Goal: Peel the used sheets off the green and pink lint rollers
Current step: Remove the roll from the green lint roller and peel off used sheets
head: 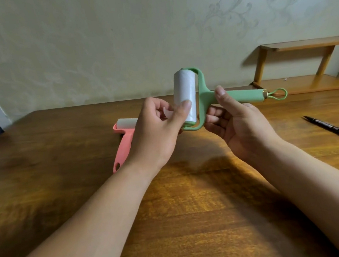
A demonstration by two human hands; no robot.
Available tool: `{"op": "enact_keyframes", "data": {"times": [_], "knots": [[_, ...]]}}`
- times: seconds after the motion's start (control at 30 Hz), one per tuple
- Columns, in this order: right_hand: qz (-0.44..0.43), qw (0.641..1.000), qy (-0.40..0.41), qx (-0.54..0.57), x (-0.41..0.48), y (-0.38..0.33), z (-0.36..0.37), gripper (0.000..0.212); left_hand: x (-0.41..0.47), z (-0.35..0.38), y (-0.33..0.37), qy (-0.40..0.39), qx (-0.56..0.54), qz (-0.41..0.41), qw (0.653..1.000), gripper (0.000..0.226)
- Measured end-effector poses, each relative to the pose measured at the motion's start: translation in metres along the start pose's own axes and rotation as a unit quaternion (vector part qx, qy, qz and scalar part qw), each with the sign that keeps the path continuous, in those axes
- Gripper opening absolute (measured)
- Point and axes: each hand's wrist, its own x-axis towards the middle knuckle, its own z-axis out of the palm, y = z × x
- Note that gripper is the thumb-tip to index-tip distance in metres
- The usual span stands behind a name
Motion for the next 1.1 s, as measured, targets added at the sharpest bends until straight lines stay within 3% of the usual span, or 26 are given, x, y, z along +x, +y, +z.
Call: {"op": "enact_keyframes", "data": {"times": [0.1, 0.23, 0.33, 0.47, 0.53, 0.6, 0.63, 0.7, 0.8, 0.93, 1.1], "knots": [[0.004, 1.0, -0.01, -0.009, 0.001, 0.002, -0.002, 0.026, 0.001, 0.002, -0.003, 0.004, 0.008, -0.011, 1.0, 0.034], [0.013, 1.0, -0.01, -0.023, 0.004, 0.002, -0.005, 0.032, 0.003, 0.002, 0.002, -0.025, -0.132, -0.084, 0.987, 0.044], [0.065, 0.998, -0.007, -0.027, 0.003, 0.001, -0.003, 0.035, 0.003, 0.001, 0.005, -0.058, -0.256, -0.126, 0.957, 0.042], [0.185, 0.969, 0.032, -0.163, 0.001, -0.006, 0.0, 0.069, 0.0, 0.001, 0.008, -0.075, -0.306, -0.136, 0.939, 0.041], [0.15, 0.945, 0.072, -0.283, -0.002, -0.011, 0.0, 0.073, 0.001, 0.001, 0.007, -0.073, -0.281, -0.131, 0.948, 0.036], [0.029, 0.903, 0.116, -0.412, -0.005, -0.013, -0.003, 0.067, 0.001, 0.0, 0.006, -0.068, -0.234, -0.118, 0.963, 0.037], [-0.035, 0.885, 0.127, -0.446, -0.006, -0.014, -0.005, 0.062, 0.001, 0.0, 0.006, -0.061, -0.194, -0.102, 0.974, 0.038], [-0.107, 0.897, 0.106, -0.416, -0.009, -0.017, -0.004, 0.051, -0.001, 0.0, 0.006, -0.049, -0.064, -0.047, 0.996, 0.04], [-0.11, 0.929, 0.028, -0.352, -0.011, -0.016, 0.003, 0.051, -0.01, 0.003, 0.008, -0.043, 0.087, 0.037, 0.995, 0.048], [-0.057, 0.95, -0.044, -0.303, -0.01, -0.015, 0.007, 0.055, -0.015, 0.005, 0.012, -0.038, 0.154, 0.125, 0.979, 0.049], [-0.038, 0.967, -0.019, -0.251, -0.007, -0.013, 0.005, 0.053, -0.02, 0.004, 0.014, -0.072, 0.203, 0.173, 0.961, 0.025]]}}
